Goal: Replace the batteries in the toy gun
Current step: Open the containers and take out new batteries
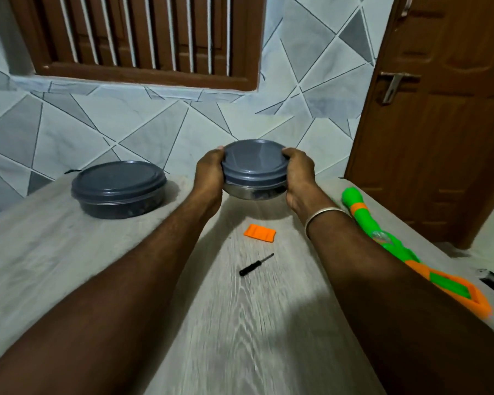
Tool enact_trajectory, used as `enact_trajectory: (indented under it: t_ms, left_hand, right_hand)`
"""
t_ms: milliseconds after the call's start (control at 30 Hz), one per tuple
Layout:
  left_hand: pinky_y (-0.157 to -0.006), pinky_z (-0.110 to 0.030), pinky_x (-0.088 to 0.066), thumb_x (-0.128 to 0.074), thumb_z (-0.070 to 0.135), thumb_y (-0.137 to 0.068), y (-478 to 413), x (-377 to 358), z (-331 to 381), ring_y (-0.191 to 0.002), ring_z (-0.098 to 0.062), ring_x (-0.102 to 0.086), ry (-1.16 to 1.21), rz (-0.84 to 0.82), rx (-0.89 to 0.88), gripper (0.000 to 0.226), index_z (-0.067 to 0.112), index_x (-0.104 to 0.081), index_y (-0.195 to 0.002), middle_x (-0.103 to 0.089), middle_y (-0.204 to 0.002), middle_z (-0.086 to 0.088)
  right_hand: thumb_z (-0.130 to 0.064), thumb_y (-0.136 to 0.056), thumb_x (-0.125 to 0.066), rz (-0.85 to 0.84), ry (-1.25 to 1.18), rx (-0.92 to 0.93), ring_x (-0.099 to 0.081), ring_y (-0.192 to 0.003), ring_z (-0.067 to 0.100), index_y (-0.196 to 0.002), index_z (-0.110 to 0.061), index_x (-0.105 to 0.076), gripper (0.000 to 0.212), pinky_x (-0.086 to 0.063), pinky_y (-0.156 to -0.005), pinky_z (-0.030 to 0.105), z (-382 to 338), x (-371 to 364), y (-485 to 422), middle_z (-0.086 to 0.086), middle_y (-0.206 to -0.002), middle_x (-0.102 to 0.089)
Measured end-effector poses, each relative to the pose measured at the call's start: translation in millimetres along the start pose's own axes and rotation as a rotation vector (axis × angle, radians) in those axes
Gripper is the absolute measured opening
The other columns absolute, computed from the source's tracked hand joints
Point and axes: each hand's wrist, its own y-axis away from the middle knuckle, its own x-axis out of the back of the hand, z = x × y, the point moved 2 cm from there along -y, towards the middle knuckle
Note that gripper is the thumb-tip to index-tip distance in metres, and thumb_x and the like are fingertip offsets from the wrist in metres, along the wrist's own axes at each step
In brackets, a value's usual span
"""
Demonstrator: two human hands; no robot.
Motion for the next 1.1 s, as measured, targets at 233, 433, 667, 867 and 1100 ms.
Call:
enact_trajectory:
  t_ms: [233, 433, 667, 867, 1100]
  left_hand:
    - [-0.062, -0.023, -0.052, -0.043, 0.016, -0.100, -43, 13, -43, -0.083, -0.019, -0.069, -0.151, 0.021, 0.049, 0.031, 0.011, -0.073, -0.098, -0.074, -0.085, -0.003]
    - [-0.049, -0.015, -0.051, -0.041, 0.018, -0.104, -51, 18, -47, -0.074, -0.016, -0.071, -0.039, 0.028, 0.100, 0.033, 0.003, -0.070, -0.107, -0.073, -0.080, -0.003]
    - [-0.094, -0.051, -0.057, -0.062, 0.020, -0.098, -61, 29, -60, -0.104, -0.036, -0.068, -0.135, 0.063, 0.114, 0.014, 0.015, -0.073, -0.104, -0.072, -0.107, -0.014]
    - [-0.093, -0.057, -0.056, -0.063, 0.025, -0.097, -67, 34, -69, -0.098, -0.037, -0.070, -0.216, 0.036, 0.075, 0.018, 0.013, -0.073, -0.088, -0.075, -0.097, -0.014]
    - [-0.099, -0.049, -0.054, -0.056, 0.032, -0.102, -68, 36, -72, -0.107, -0.032, -0.067, -0.315, 0.009, -0.043, 0.022, 0.026, -0.069, -0.084, -0.073, -0.103, -0.007]
  right_hand:
    - [-0.013, -0.090, -0.055, 0.025, 0.033, -0.043, -0.065, -0.094, 0.030, -0.090, -0.011, -0.069, 0.013, -0.053, -0.072, 0.037, 53, -10, -48, 0.012, -0.096, -0.068]
    - [-0.013, -0.093, -0.055, 0.021, 0.012, -0.088, -0.063, -0.091, 0.025, -0.097, -0.009, -0.068, 0.014, -0.053, -0.077, 0.034, 73, -23, -70, 0.011, -0.099, -0.068]
    - [-0.014, -0.092, -0.056, 0.012, 0.021, -0.119, -0.067, -0.097, 0.028, -0.110, -0.002, -0.068, 0.025, -0.056, -0.078, 0.034, 93, -27, -84, 0.013, -0.106, -0.071]
    - [-0.019, -0.097, -0.056, -0.015, 0.016, -0.080, -0.065, -0.096, 0.025, -0.107, -0.007, -0.068, 0.019, -0.053, -0.068, 0.026, 102, -27, -88, 0.011, -0.105, -0.069]
    - [-0.019, -0.097, -0.059, -0.016, -0.015, -0.059, -0.065, -0.085, 0.020, -0.081, -0.015, -0.068, 0.019, -0.053, -0.068, 0.025, 107, -28, -93, 0.002, -0.086, -0.069]
